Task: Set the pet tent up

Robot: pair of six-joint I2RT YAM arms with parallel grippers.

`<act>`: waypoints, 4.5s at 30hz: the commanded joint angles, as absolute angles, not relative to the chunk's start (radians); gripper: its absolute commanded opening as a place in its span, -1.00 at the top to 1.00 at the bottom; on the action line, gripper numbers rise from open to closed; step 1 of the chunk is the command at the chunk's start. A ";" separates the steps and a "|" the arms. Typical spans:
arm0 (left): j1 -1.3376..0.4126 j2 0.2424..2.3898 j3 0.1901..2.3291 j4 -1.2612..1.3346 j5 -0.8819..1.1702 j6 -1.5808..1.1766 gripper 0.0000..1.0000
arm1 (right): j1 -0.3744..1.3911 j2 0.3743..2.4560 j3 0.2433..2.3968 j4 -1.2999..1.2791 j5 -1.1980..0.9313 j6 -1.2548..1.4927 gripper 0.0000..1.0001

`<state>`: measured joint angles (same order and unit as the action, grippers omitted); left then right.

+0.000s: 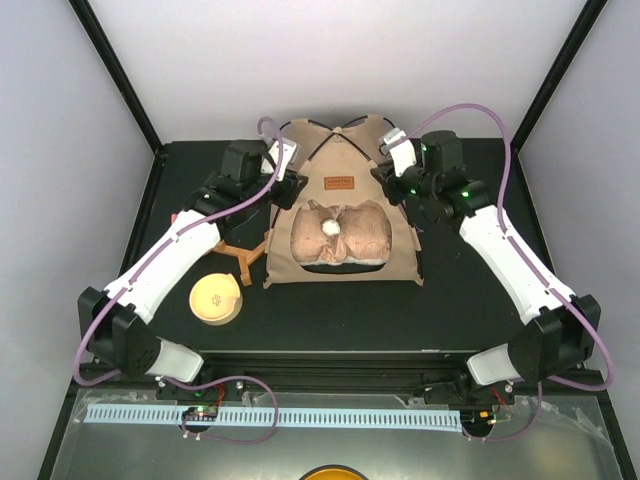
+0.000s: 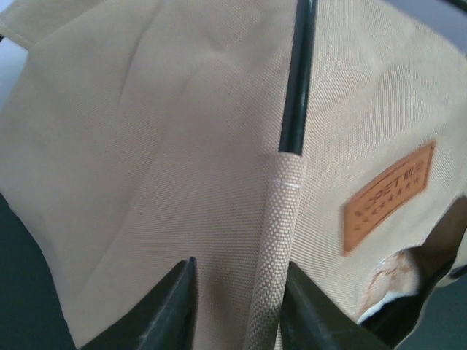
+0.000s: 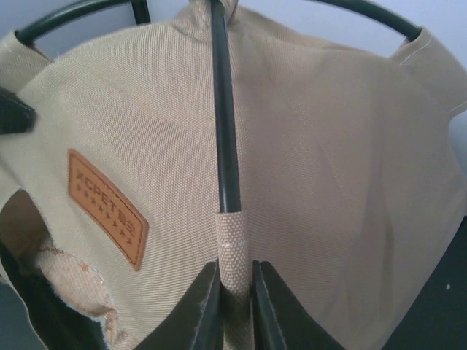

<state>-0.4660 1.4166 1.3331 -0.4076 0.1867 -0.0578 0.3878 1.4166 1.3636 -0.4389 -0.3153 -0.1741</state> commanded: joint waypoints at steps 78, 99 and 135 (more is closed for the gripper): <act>-0.546 0.887 0.631 -0.752 -0.184 -0.716 -0.35 | 0.465 0.763 0.765 -0.071 -0.388 0.277 -0.75; -0.547 1.007 0.554 -0.742 -0.257 -0.798 0.59 | 0.465 0.778 0.732 -0.014 -0.416 0.275 -0.74; -0.555 1.152 0.980 -0.581 -0.248 -0.316 0.97 | 0.465 0.703 0.703 -0.073 -0.374 0.179 -0.75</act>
